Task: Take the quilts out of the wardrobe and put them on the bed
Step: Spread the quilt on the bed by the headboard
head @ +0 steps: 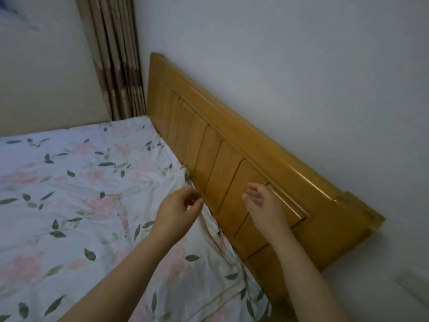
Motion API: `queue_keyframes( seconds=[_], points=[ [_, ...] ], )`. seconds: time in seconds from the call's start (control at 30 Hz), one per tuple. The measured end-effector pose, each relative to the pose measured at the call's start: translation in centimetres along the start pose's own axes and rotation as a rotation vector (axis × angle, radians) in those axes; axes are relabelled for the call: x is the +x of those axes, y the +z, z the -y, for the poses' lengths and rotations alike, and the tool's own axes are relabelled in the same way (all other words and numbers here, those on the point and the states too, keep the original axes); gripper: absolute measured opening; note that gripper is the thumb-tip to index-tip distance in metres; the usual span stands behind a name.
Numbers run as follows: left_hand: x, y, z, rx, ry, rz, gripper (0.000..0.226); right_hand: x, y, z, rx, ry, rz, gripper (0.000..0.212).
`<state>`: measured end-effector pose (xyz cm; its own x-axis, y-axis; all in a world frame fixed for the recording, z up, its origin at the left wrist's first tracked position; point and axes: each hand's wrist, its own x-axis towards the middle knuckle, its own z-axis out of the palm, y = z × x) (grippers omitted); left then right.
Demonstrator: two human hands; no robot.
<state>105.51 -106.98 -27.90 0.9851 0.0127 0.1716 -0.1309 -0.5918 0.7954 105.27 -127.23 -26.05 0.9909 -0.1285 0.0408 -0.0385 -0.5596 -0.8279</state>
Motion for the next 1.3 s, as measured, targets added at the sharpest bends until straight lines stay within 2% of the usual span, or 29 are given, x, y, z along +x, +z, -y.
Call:
queue_keyframes(
  seconds=[0.2, 0.4, 0.67, 0.87, 1.03, 1.3],
  points=[
    [1.0, -1.2, -8.8, -0.114, 0.217, 0.015, 0.021, -2.4, -7.8, 4.0, 0.013, -0.102, -0.199, 0.040],
    [-0.1, 0.7, -17.3, -0.173, 0.420, 0.091, 0.024, -6.9, -16.3, 4.7, 0.026, -0.156, -0.392, 0.033],
    [-5.3, 5.9, -28.1, -0.314, 0.606, 0.216, 0.025, -15.6, -27.5, 3.2, 0.006, -0.142, -0.664, 0.034],
    [-9.2, 8.9, -33.9, -0.420, 0.692, 0.291, 0.023, -21.5, -32.5, 2.0, -0.007, -0.107, -0.808, 0.030],
    [-12.0, 12.2, -37.9, -0.475, 0.790, 0.450, 0.021, -26.3, -35.0, 1.4, -0.054, -0.031, -0.964, 0.030],
    [-16.8, 16.4, -43.3, -0.625, 0.958, 0.742, 0.014, -35.2, -37.1, 2.1, -0.181, 0.098, -1.309, 0.029]
  ],
)
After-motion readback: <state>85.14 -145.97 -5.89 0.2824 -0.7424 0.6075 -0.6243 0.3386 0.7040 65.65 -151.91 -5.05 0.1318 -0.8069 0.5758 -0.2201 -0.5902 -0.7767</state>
